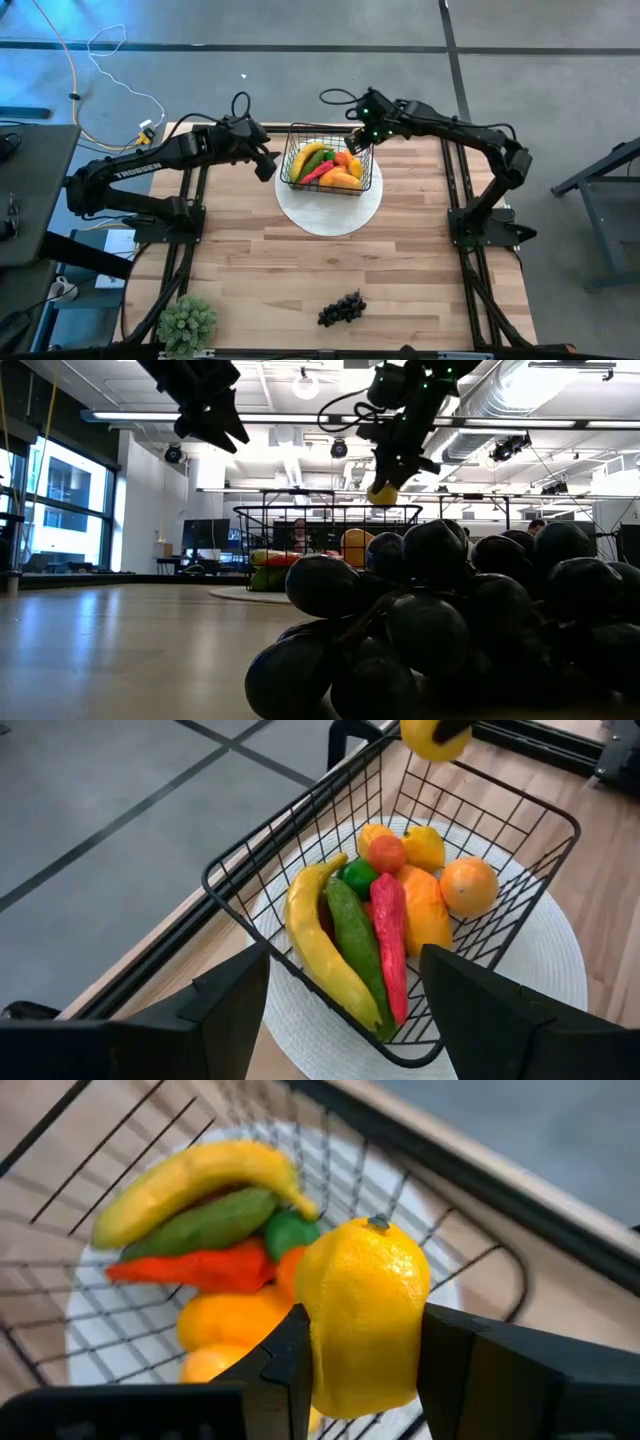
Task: Build produce basket
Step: Put the lemon into the wire basket, then put the grapes into the wire basket
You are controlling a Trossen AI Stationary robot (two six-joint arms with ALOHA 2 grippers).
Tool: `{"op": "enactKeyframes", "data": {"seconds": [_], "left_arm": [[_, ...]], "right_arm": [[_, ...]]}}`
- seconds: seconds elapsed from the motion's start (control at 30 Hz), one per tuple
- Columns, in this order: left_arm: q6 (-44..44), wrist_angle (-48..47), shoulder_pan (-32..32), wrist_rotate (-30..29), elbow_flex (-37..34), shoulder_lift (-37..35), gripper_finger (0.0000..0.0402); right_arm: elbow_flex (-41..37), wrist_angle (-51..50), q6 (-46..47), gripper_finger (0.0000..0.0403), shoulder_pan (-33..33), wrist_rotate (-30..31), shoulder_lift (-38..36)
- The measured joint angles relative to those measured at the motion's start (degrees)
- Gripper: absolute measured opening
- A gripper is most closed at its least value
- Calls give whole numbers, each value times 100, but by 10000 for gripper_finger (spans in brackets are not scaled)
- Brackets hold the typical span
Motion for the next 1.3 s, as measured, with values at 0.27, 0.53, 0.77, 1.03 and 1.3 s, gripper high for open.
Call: {"op": "enactKeyframes", "data": {"seconds": [0.27, 0.53, 0.77, 1.03, 1.3], "left_arm": [[-7, 0, 59, -11, 0, 0, 250], [-6, 2, 59, -81, 0, 2, 250], [-4, 0, 59, -81, 0, 2, 250], [-8, 0, 59, -80, 0, 2, 250], [-13, -1, 59, -79, 0, 2, 250]], "right_arm": [[0, -12, -419, 101, 42, -372, 296], [-9, -60, -692, 101, 42, -463, 581], [-9, -69, -790, 136, 42, -522, 687], [-9, -92, -835, 196, 37, -344, 687], [-9, -103, -651, 226, 37, -347, 677]]}}
